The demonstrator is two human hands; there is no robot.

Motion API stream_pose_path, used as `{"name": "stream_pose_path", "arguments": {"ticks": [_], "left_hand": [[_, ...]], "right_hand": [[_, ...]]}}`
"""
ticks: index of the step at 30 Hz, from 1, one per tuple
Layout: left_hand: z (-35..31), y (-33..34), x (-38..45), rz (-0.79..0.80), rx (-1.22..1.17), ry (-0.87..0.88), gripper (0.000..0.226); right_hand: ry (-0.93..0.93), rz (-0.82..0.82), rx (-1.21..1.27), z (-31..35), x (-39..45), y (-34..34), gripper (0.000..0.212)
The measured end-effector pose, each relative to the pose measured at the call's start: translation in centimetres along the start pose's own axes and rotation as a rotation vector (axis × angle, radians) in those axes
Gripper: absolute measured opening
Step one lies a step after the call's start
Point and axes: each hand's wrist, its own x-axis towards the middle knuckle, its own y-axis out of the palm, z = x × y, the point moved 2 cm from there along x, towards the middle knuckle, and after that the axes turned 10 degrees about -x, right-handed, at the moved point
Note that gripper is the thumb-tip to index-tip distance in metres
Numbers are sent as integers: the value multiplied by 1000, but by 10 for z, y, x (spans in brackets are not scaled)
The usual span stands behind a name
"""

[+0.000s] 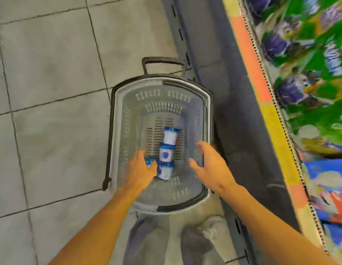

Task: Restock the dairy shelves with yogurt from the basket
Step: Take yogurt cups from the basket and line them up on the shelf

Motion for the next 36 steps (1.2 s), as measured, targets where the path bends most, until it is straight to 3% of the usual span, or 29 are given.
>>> {"name": "stream_pose_path", "arguments": {"ticks": [8,17,21,24,31,36], "left_hand": [[99,59,92,48,104,-135,36],[177,110,161,66,83,-364,76],[189,131,177,71,13,-385,97],[191,138,182,48,-73,-370,97],[192,133,182,-18,-169,-313,85],[160,117,171,-138,-197,-251,72]], "right_hand": [[78,134,-75,-26,123,131,64],[299,34,64,-66,224,213,96],[334,-5,125,-64,259,238,108],[384,-24,154,-64,275,250,115],[390,-118,254,-73,287,247,91],[304,-236,325,-70,266,206,83]]}}
